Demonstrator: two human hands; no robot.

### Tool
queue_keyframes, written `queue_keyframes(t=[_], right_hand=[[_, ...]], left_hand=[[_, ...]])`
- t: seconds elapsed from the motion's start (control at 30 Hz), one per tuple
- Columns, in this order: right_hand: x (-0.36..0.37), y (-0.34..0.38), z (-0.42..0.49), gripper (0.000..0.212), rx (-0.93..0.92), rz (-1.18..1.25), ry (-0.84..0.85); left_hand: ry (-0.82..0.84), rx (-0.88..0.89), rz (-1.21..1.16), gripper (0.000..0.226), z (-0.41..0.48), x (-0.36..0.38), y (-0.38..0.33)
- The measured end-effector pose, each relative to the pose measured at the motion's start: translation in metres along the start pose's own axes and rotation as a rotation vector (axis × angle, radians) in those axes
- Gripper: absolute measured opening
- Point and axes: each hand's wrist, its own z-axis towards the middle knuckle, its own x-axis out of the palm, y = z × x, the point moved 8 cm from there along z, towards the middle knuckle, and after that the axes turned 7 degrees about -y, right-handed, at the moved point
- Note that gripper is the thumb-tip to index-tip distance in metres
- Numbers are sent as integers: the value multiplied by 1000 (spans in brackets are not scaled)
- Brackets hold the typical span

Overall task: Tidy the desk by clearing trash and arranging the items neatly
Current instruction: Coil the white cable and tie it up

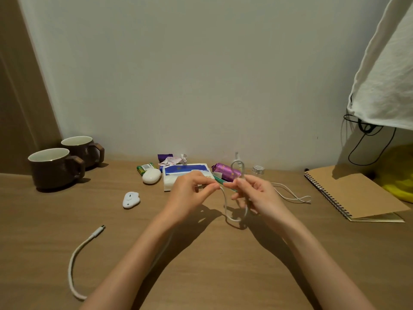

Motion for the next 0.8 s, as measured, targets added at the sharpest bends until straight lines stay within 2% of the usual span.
queue_keyframes(t=[0.2,0.33,0.57,0.8], right_hand=[[17,-17,2,27,63,-52,14],[29,-17,-4,22,102,167,35],[41,-18,-4,25,114,239,107],[45,-16,-6,26,149,237,144]], left_hand=[[-40,-43,-36,16,-3,4,3],[-106,-32,-31,16,-4,2,4],[-247,-58,-43,18,-6,-10,3],[-291,-59,-1,17,-4,-18,5]])
